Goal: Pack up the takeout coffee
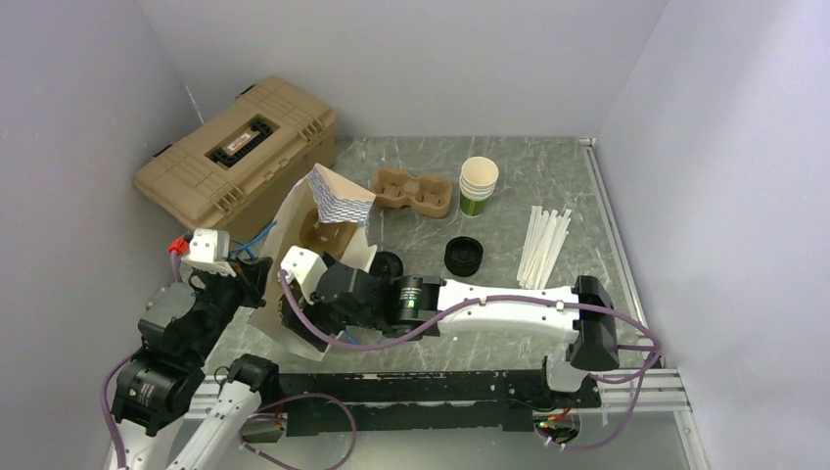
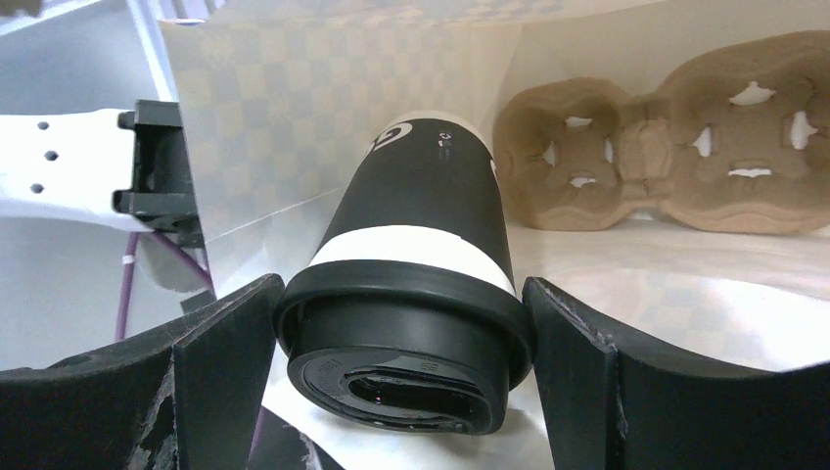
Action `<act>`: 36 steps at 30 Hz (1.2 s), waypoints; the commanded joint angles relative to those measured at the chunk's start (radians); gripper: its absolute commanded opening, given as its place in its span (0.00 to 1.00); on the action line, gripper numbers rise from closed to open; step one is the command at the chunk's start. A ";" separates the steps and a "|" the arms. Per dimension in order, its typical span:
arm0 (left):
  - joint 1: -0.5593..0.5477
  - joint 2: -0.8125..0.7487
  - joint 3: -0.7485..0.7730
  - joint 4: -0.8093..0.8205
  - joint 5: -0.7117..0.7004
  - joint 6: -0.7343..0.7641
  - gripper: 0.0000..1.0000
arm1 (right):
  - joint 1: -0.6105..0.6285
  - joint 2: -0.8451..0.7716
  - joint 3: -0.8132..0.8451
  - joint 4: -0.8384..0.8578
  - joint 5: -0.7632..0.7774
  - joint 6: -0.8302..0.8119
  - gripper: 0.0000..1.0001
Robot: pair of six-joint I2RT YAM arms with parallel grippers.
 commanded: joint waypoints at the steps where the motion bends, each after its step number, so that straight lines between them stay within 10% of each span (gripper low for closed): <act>1: 0.005 0.003 -0.001 0.028 0.033 -0.013 0.00 | 0.003 -0.026 0.038 0.036 0.123 -0.013 0.53; 11: 0.005 -0.012 -0.001 0.028 0.070 -0.011 0.00 | -0.010 0.115 0.239 -0.100 0.341 -0.052 0.53; 36: 0.005 0.019 0.005 0.002 0.019 -0.030 0.00 | -0.116 0.301 0.279 -0.089 0.225 -0.002 0.52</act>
